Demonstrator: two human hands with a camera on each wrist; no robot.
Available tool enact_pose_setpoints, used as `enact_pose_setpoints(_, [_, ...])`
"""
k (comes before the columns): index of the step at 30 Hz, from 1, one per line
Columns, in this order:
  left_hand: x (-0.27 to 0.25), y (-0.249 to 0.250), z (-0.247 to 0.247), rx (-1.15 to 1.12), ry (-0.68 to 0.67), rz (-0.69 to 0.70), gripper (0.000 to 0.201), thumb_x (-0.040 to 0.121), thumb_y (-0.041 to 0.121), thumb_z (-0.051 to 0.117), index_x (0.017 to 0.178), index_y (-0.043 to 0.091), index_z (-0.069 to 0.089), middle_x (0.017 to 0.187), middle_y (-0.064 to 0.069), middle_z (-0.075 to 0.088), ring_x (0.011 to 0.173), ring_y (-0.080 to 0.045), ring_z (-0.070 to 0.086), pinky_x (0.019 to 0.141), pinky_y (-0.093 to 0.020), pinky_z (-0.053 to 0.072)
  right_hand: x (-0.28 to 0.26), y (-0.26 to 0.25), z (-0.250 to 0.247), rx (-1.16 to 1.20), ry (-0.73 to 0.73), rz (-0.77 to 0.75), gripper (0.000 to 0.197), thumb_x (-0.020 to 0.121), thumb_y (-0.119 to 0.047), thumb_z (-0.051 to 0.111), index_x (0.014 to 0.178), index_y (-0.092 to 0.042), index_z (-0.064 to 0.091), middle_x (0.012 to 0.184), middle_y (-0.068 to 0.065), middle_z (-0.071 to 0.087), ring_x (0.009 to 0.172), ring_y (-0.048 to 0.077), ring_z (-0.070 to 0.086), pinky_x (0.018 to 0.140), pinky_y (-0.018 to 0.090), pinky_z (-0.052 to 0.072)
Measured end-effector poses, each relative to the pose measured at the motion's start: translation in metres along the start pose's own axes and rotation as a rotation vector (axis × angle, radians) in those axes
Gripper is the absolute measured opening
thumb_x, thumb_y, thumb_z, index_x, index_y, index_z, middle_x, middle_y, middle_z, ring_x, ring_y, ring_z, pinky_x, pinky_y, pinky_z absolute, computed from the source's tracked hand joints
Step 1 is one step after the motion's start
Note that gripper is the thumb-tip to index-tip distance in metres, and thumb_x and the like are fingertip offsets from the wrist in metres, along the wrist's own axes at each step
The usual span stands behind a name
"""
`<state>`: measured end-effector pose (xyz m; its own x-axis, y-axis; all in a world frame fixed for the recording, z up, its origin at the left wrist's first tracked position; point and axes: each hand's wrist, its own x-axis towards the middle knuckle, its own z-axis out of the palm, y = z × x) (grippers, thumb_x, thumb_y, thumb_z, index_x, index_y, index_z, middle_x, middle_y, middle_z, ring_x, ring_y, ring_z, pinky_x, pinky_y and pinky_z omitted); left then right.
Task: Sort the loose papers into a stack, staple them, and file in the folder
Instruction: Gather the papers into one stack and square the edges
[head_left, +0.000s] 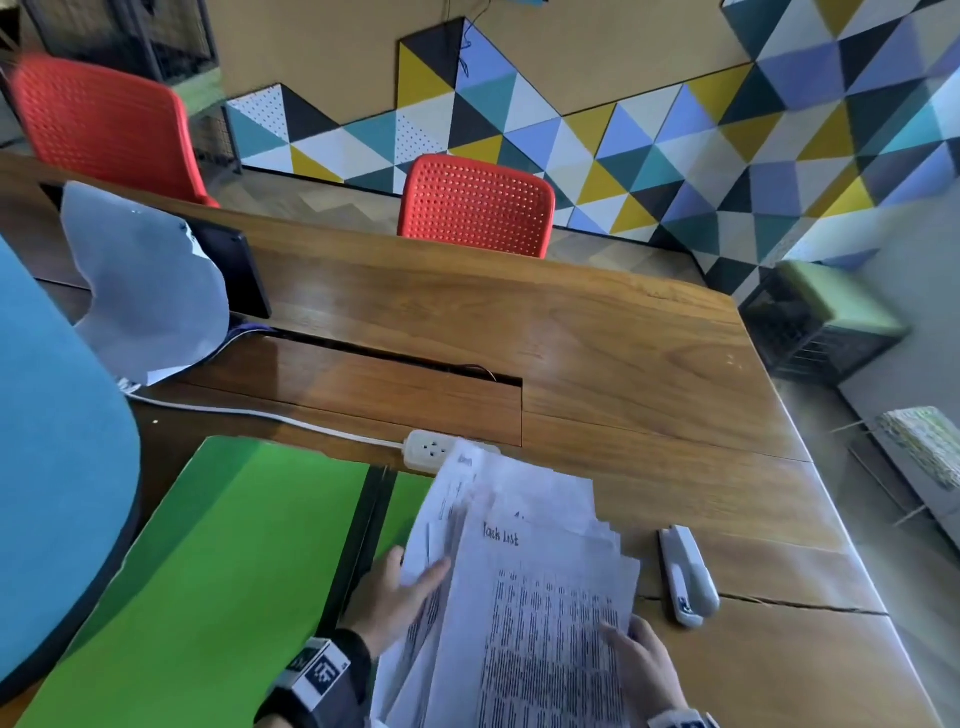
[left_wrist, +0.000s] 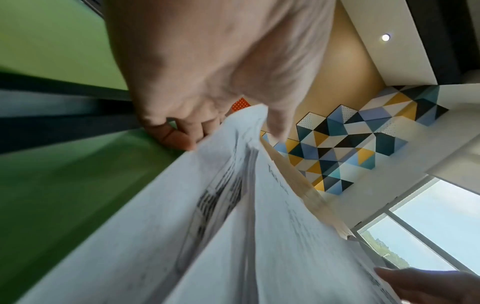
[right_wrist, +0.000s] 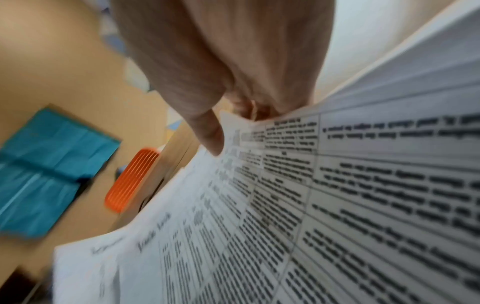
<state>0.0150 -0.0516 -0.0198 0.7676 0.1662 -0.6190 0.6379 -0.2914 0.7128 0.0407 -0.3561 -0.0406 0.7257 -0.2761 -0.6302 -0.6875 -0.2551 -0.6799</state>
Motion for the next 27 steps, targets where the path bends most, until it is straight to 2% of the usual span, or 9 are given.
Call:
enact_pose_setpoints(3, [0.000,-0.002,0.006,0.019,-0.050,0.010,0.099,0.086,0.050,0.064,0.154,0.006,0.007,0.163,-0.011,0.013,0.148,-0.023,0.023,0.118,-0.036,0.024,-0.012,-0.020,0.022,-0.015,-0.033,0.041,0.050,0.067,-0.019,0.085,0.106,-0.008,0.056,0.106,0.014,0.066,0.099,0.032,0.064,0.091,0.044,0.052])
enact_pose_setpoints(7, [-0.003,0.000,0.016,0.107,-0.032,0.025,0.100,0.082,0.048,0.069,0.153,0.004,0.014,0.161,-0.011,0.023,0.146,-0.023,0.029,0.117,-0.032,0.027,-0.015,-0.030,0.034,-0.094,-0.101,0.069,0.052,0.073,-0.017,0.081,0.112,0.000,0.051,0.112,0.021,0.058,0.094,0.030,0.060,0.092,0.044,0.051])
enact_pose_setpoints(11, [-0.005,0.007,0.023,-0.011,0.045,0.025,0.095,0.085,0.033,0.072,0.153,0.004,0.013,0.160,-0.012,0.023,0.146,-0.025,0.028,0.117,-0.035,0.026,-0.014,-0.031,0.038,-0.452,0.025,0.035,0.079,0.077,-0.047,0.075,0.136,-0.011,0.038,0.139,0.024,0.034,0.127,0.039,0.037,0.107,0.042,0.033])
enact_pose_setpoints(14, [-0.003,0.009,0.023,-0.111,-0.022,-0.033,0.103,0.083,0.031,0.075,0.154,0.003,0.006,0.162,-0.013,0.015,0.148,-0.026,0.022,0.118,-0.037,0.022,-0.011,-0.027,0.034,-0.108,0.003,-0.004,0.090,0.060,-0.034,0.090,0.125,-0.008,0.035,0.129,0.021,0.047,0.116,0.036,0.053,0.099,0.048,0.047])
enact_pose_setpoints(17, [-0.004,0.010,0.025,-0.018,-0.009,-0.033,0.085,0.084,0.031,0.073,0.149,0.004,0.023,0.154,-0.013,0.033,0.139,-0.026,0.037,0.113,-0.034,0.032,-0.010,-0.028,0.026,0.093,-0.095,0.075,0.092,0.046,-0.022,0.095,0.121,0.003,0.048,0.110,0.025,0.067,0.095,0.041,0.070,0.088,0.053,0.056])
enact_pose_setpoints(20, [-0.003,0.007,0.026,0.122,0.103,0.068,0.048,0.082,0.028,0.073,0.118,0.002,0.054,0.116,-0.008,0.053,0.097,-0.021,0.057,0.082,-0.018,0.054,-0.014,-0.028,0.017,0.196,-0.318,0.097,0.077,0.046,-0.021,0.096,0.113,0.005,0.068,0.103,0.028,0.074,0.096,0.045,0.071,0.094,0.060,0.052])
enact_pose_setpoints(22, [-0.004,0.005,0.022,0.136,0.191,0.172,0.049,0.076,0.030,0.078,0.110,0.001,0.057,0.113,-0.004,0.046,0.092,-0.014,0.052,0.075,-0.008,0.047,-0.025,-0.031,0.017,0.232,-0.424,0.062,0.066,0.052,-0.008,0.089,0.113,0.004,0.067,0.106,0.030,0.072,0.099,0.048,0.068,0.093,0.058,0.051])
enact_pose_setpoints(24, [-0.004,0.000,0.020,0.081,0.176,0.199,0.051,0.072,0.035,0.081,0.110,0.010,0.058,0.115,-0.001,0.045,0.102,-0.016,0.052,0.092,-0.020,0.049,-0.038,-0.030,0.020,0.256,-0.495,-0.002,0.065,0.054,-0.003,0.083,0.116,0.003,0.064,0.108,0.030,0.071,0.100,0.047,0.068,0.089,0.056,0.053])
enact_pose_setpoints(27, [-0.011,0.004,0.008,-0.133,0.098,0.218,0.027,0.074,0.027,0.081,0.090,0.015,0.063,0.093,-0.002,0.064,0.084,-0.022,0.066,0.079,-0.034,0.057,-0.054,-0.044,0.023,0.259,-0.465,-0.096,0.065,0.047,-0.008,0.085,0.108,0.006,0.068,0.102,0.028,0.074,0.092,0.044,0.072,0.084,0.052,0.056])
